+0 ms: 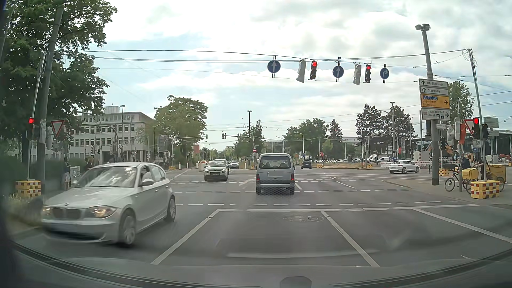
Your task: Follow the waypoints while adhering to traffic rules and regulations
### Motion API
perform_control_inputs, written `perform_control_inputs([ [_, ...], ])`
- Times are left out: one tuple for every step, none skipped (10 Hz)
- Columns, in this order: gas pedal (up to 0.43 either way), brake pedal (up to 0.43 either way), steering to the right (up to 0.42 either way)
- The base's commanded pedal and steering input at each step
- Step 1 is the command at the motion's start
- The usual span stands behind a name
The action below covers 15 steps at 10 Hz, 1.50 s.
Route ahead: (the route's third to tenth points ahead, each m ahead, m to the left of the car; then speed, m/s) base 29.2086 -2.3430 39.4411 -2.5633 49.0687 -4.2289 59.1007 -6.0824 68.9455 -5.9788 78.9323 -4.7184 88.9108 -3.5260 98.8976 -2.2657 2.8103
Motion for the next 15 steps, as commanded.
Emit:
perform_control_inputs([
  [0.0, 0.079, 0.004],
  [0.0, 0.098, 0.004],
  [0.0, 0.11, 0.004],
  [0.0, 0.122, 0.005],
  [0.0, 0.14, 0.004],
  [0.0, 0.152, 0.004],
  [0.0, 0.171, 0.004],
  [0.0, 0.183, 0.004],
  [0.0, 0.189, 0.004],
  [0.0, 0.189, 0.004],
  [0.0, 0.195, 0.004],
  [0.0, 0.201, 0.004],
  [0.0, 0.213, 0.004],
  [0.0, 0.22, 0.004],
  [0.0, 0.232, 0.004],
])
